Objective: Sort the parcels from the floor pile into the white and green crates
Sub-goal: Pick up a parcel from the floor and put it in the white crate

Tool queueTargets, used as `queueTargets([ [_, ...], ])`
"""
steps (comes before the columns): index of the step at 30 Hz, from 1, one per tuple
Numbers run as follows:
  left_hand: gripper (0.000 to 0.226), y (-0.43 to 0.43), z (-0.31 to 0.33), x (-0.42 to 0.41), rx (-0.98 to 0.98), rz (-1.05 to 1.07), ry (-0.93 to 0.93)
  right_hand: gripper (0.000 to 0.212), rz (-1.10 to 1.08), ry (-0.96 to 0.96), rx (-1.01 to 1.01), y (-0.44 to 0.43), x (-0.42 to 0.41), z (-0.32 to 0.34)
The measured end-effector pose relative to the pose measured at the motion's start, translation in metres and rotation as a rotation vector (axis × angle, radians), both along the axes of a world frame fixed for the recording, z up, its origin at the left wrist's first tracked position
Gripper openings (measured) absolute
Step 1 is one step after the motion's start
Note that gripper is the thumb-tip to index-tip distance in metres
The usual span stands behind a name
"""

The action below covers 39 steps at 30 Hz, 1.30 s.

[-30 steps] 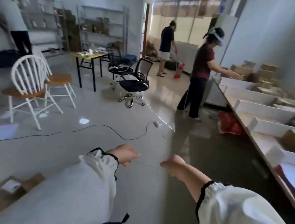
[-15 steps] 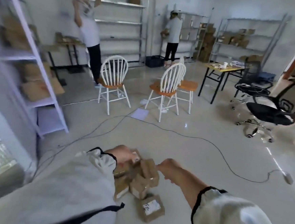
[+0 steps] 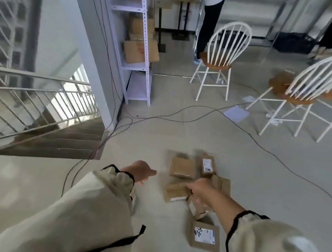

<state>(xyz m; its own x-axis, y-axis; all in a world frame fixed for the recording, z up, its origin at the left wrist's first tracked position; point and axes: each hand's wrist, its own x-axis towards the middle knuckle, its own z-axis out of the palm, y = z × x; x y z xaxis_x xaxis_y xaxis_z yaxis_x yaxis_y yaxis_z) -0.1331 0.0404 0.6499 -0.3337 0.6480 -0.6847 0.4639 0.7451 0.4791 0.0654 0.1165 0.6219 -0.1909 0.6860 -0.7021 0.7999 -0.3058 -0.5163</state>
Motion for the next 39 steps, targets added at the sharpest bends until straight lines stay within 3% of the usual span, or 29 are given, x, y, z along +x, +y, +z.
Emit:
queueTargets([
  [3,0.021,0.022,-0.053,0.002,-0.009,0.036,-0.044,0.013,-0.059,-0.041,-0.053,0.030,0.006,-0.053],
  [5,0.020,0.030,-0.092,-0.001,-0.042,0.076,-0.064,0.029,-0.099,-0.071,-0.077,0.047,0.008,-0.095],
  [9,0.016,0.035,-0.197,-0.028,-0.061,0.195,-0.064,0.013,-0.013,-0.130,-0.130,0.068,-0.013,-0.185],
  [15,0.013,0.035,-0.390,-0.081,-0.005,0.290,0.029,0.018,0.140,-0.122,-0.119,0.083,-0.068,-0.356],
  [17,0.022,0.032,-0.448,-0.098,-0.001,0.271,0.124,0.025,0.175,-0.114,-0.122,0.084,-0.089,-0.415],
  [22,0.072,0.012,-0.577,-0.124,-0.055,0.214,0.356,0.040,0.237,-0.104,-0.203,0.069,-0.142,-0.549],
  [28,0.093,0.004,-0.626,-0.133,-0.058,0.168,0.534,0.042,0.283,0.003,-0.297,0.034,-0.195,-0.622],
  [39,0.094,0.004,-0.634,-0.155,-0.023,0.190,0.495,0.041,0.261,-0.012,-0.257,0.035,-0.199,-0.641],
])
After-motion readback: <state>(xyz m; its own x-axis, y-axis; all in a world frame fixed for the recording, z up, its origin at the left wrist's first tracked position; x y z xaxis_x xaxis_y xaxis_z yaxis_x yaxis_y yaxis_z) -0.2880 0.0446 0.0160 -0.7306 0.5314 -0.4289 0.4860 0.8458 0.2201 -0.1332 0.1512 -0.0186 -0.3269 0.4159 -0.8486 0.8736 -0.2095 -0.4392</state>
